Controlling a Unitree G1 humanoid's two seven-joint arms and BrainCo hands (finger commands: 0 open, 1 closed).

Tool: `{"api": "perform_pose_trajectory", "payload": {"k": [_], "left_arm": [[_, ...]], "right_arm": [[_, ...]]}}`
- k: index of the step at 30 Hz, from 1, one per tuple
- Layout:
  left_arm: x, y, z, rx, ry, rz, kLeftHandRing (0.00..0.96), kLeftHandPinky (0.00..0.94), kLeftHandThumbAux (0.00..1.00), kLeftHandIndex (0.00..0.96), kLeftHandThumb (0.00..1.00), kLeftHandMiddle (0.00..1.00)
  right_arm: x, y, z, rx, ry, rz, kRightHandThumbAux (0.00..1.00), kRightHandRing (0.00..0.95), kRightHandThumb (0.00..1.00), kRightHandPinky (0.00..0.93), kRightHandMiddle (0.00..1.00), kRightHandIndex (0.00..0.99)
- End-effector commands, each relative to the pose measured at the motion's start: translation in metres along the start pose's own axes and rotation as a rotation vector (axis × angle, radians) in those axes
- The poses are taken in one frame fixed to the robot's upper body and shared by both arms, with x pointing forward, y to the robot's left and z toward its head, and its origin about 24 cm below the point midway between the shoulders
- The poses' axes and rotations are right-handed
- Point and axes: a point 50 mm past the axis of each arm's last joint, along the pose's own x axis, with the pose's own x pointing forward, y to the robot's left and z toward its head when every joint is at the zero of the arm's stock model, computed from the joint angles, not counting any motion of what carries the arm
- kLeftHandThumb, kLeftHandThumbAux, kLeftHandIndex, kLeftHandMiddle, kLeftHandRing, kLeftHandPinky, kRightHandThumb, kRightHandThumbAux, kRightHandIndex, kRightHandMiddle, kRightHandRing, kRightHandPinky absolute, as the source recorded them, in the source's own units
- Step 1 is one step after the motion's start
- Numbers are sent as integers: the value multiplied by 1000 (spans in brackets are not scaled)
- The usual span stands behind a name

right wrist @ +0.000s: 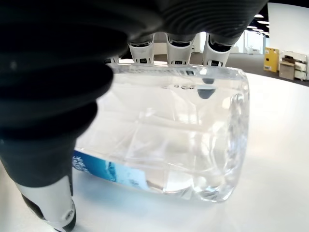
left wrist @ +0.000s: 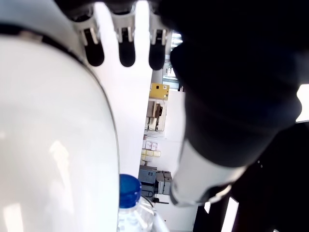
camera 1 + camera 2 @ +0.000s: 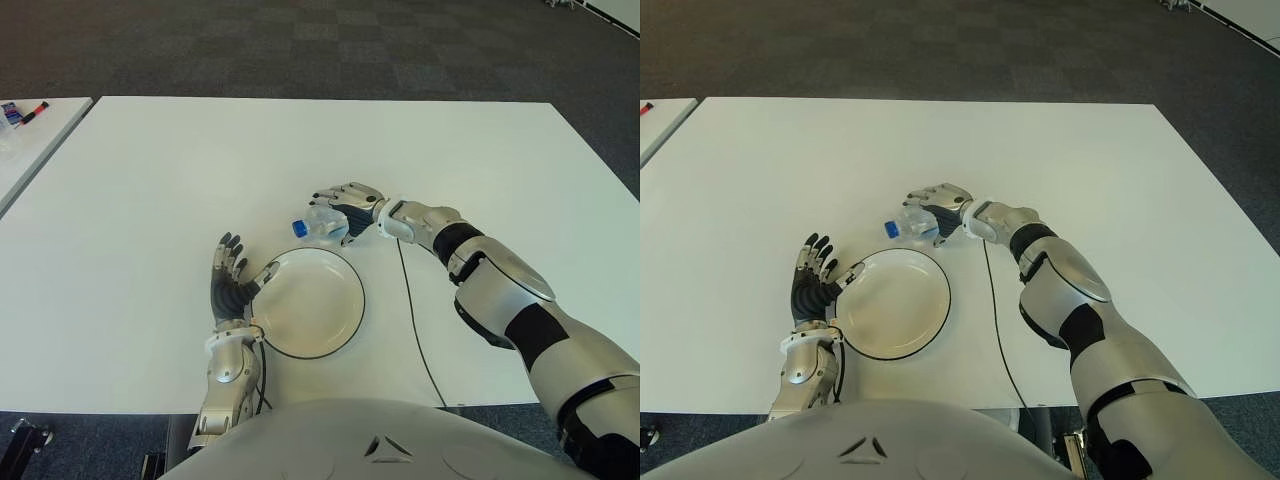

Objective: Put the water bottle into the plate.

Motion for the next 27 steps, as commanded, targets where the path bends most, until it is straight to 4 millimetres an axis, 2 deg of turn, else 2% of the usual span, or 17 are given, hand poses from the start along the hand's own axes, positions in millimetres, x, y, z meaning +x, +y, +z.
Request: {"api": "perform_pose_trajectory", "payload": {"k": [1,6,15,27], "left_arm": [[-8,-27,-5,-122,49,19,108,133,985,103,0,124],[-8,-27,-4,-118,47,25,104,130,983,98,0,120],[-8,-27,-3,-118,43,33,104,130,986,99,0,121],[-10,-32,-3,-124,46,30,108,133,991,106,0,124]], "right_arm": [[-13,62,19,8,-36,218,745,181,305,284,120,8],[-13,62,19,8,-41,203,708,214,380,308,146,22],[-14,60,18,10,-49,184,675,234,448,320,165,36],[-16,57,15,-3,-65,200,646,254,492,336,182,43]]}}
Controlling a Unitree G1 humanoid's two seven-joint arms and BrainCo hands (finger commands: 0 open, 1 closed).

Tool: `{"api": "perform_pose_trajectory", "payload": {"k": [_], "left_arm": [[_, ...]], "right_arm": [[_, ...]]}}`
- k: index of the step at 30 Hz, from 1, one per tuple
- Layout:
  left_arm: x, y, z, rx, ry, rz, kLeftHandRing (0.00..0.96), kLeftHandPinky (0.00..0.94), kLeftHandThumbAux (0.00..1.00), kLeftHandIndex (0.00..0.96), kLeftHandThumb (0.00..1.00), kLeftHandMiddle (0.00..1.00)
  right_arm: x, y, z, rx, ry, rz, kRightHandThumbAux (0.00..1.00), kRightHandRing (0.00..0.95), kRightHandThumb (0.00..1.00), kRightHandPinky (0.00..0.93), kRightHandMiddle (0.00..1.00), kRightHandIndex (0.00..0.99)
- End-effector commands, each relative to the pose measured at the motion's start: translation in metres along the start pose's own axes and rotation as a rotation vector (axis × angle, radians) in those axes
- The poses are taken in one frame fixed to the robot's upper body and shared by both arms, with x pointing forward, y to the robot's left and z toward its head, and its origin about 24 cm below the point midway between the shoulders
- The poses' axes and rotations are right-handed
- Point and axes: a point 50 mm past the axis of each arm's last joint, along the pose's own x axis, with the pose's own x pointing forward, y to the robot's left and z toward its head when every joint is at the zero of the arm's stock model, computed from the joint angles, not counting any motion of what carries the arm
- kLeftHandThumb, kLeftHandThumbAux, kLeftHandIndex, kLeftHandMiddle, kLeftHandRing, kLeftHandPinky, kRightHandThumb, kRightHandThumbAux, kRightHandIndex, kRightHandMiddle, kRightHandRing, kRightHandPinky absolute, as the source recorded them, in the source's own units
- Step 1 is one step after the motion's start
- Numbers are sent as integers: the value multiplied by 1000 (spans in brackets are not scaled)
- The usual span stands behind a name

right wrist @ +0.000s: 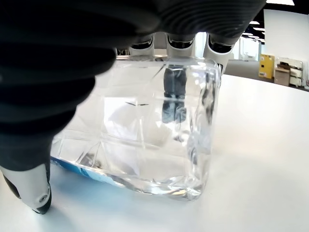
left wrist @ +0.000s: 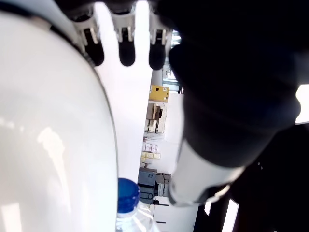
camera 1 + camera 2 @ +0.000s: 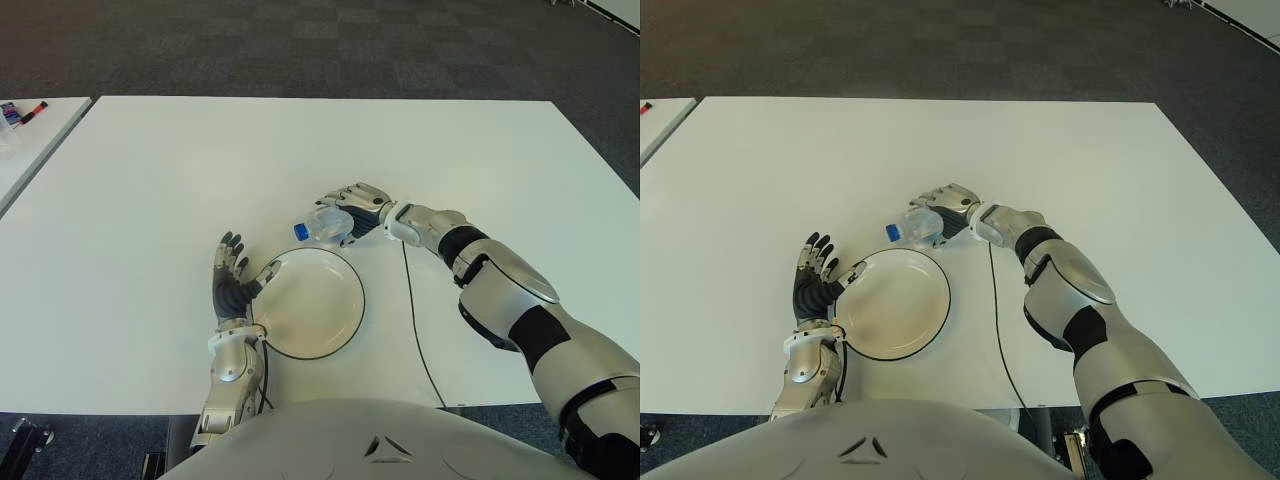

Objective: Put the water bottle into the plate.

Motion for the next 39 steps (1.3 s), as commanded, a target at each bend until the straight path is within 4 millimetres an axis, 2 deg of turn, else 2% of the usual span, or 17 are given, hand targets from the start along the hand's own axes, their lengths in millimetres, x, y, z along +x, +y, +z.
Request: {"api": "perform_pose_trajectory", "payload": {"k": [1,11,24,34,39], "left_arm": [[-9,-28,-3,-120,49,19,107,133,991,106,0,123],[-11,-29,-3,-119,39,15,105,134,980,94,0,120],[-10,-31,-4,-132,39,25,104,130,987,95,0,119],[-9,-31,-4,-136,39,33,105,134,985,96,0,121],[-9,-30,-3,-139,35,35,108,138,990,98,0,124]], "right_arm": [[-11,50,20,2,-80,222,645,255,495,337,182,43],[-9,46,16,-15,-65,260,609,260,576,339,202,71],[-6,43,11,3,-6,320,569,331,713,391,288,186],[-2,42,7,83,87,401,588,370,756,412,356,300],[0,42,5,175,168,442,603,393,767,428,389,321]]}}
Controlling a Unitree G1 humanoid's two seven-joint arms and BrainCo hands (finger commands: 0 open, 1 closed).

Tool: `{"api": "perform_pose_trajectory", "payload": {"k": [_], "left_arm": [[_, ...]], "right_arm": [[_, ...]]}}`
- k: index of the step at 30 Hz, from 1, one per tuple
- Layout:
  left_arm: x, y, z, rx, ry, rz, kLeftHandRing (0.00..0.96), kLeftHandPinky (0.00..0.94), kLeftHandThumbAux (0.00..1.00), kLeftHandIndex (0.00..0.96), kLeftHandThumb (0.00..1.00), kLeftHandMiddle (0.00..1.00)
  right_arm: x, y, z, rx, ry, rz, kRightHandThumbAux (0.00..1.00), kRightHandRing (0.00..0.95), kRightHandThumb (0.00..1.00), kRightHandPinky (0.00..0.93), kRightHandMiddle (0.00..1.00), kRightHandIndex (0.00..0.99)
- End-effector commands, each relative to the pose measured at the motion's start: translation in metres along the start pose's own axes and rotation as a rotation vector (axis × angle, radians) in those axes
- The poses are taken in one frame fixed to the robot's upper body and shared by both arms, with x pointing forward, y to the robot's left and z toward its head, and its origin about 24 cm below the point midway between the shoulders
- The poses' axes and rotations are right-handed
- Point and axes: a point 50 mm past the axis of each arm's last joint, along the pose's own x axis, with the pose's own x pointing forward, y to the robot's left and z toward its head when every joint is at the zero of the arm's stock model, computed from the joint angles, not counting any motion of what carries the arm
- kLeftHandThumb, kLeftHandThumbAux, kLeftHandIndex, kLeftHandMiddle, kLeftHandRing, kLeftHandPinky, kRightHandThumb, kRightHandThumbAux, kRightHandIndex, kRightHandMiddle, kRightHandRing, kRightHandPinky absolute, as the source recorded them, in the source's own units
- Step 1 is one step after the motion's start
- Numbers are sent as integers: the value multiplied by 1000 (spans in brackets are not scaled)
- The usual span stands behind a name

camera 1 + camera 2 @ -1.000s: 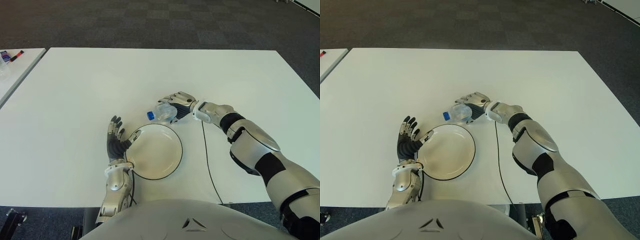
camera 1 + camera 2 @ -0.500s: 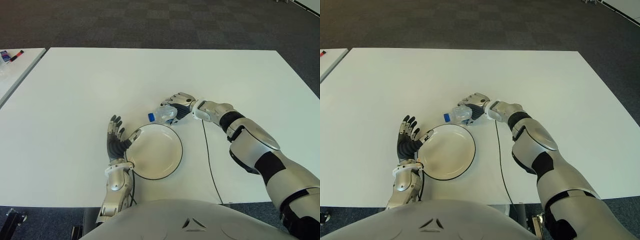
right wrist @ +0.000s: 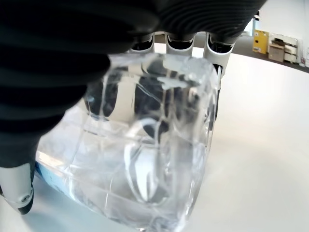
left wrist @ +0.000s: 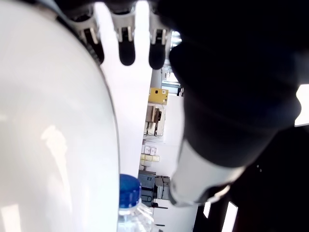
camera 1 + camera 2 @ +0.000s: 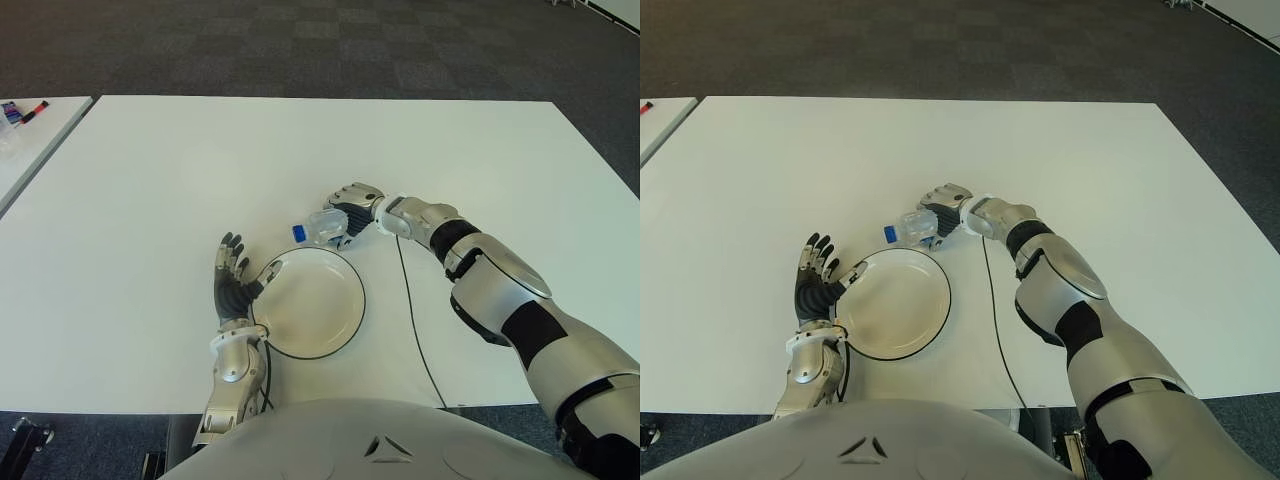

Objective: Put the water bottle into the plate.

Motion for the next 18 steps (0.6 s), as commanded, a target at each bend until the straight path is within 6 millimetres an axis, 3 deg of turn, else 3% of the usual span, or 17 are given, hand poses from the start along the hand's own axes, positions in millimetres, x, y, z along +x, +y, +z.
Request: {"api": "perform_pose_trajectory", "payload": {"k": [1,8,10,12,18], "left_arm": [[-9,-29,-2,-140,40,25,109,139,993,98,0,124],[-9,-28,-1,-142,34,24,110,139,998,97,0,124],[-9,-27,-1,-141,31,22,111,139,998,94,0,125],[-9,-27,-1,-141,30,22,111,139,998,93,0,125],[-9,-27,-1,-138,31,19,107,133,993,84,0,121]], "right_arm": [[-6,60,2,130,102,326,606,401,766,442,390,319],[-4,59,2,178,133,342,609,425,761,473,388,312],[-3,59,3,185,134,344,621,458,872,536,442,312],[-3,59,3,191,135,345,625,473,910,565,461,312],[-3,58,4,215,131,340,626,544,947,631,482,306]]}}
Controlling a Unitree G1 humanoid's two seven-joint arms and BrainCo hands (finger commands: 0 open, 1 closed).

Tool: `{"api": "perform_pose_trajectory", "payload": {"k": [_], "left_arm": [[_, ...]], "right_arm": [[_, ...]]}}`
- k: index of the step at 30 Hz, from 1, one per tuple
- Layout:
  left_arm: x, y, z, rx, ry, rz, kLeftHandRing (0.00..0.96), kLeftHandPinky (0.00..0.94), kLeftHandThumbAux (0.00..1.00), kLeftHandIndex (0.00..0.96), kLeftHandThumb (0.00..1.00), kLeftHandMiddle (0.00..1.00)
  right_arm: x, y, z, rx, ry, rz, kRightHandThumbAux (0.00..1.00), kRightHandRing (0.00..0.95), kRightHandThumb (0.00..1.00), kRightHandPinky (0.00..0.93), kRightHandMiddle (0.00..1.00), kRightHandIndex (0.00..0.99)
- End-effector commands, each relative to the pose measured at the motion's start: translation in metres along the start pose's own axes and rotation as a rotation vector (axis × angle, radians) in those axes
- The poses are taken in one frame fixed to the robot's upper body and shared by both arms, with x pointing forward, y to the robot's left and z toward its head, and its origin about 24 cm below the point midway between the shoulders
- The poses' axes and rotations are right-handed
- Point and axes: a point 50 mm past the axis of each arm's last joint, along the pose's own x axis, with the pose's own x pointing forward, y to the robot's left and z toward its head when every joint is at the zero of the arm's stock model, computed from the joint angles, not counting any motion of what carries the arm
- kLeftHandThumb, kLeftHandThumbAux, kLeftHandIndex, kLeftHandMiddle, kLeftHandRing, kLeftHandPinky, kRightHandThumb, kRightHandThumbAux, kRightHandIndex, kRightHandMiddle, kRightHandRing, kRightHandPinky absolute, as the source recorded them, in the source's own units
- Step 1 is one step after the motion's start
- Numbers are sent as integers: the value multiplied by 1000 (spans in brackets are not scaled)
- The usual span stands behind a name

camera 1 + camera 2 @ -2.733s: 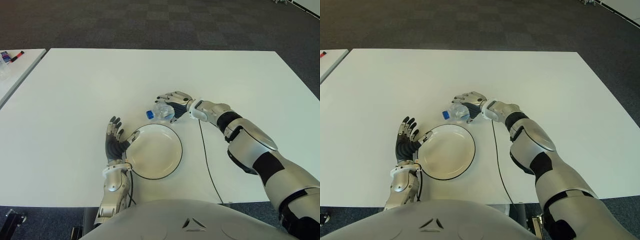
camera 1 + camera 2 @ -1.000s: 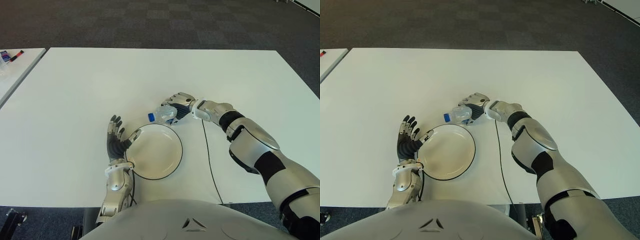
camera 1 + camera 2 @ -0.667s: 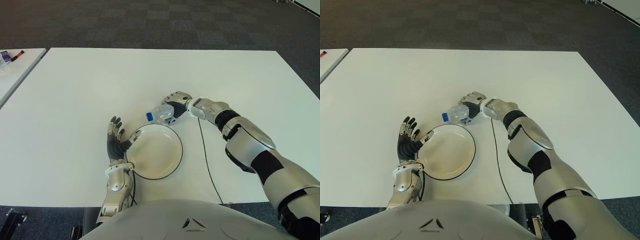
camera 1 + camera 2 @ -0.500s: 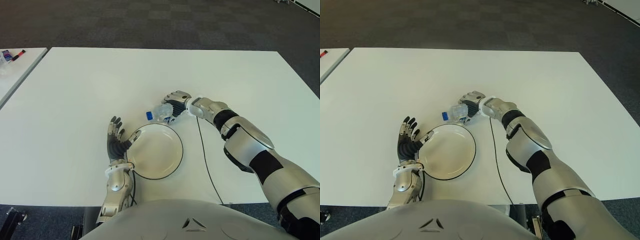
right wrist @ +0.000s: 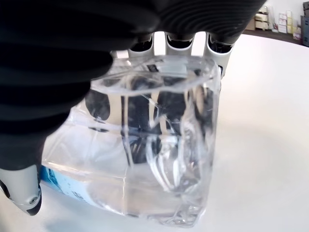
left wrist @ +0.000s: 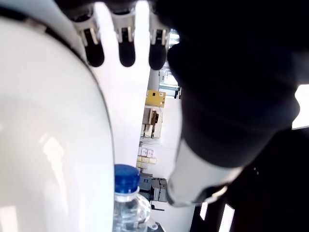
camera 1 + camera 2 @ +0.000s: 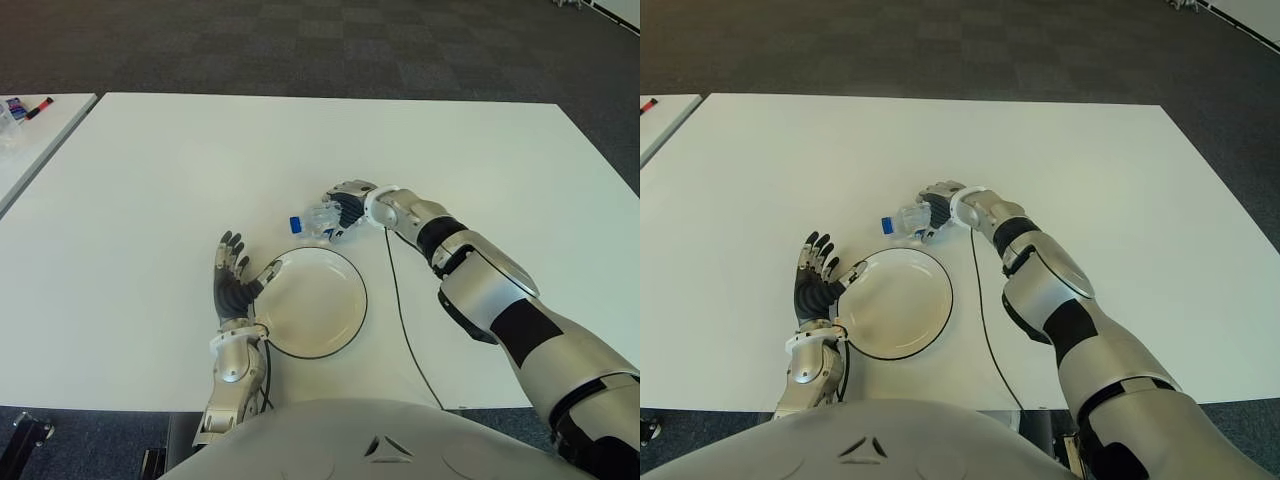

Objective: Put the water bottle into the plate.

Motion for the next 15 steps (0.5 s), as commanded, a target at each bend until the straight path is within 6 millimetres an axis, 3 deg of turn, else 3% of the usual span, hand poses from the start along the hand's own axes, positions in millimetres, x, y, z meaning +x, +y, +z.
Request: {"api": "perform_pose_trajectory", "payload": {"k": [1,13,15], "left_arm": [[-9,-26,-2,-131,45,21,106,132,991,83,0,120],[-9,-25,-2,-135,42,23,107,136,993,89,0,122],[-9,-25,-2,-135,43,23,108,136,994,92,0,122]], "right_arm": [[-5,63,-6,71,45,250,626,564,950,646,484,304],[-3,64,-1,-19,24,222,634,524,998,683,440,320],[-2,64,0,-55,21,192,658,507,999,583,444,325]]}}
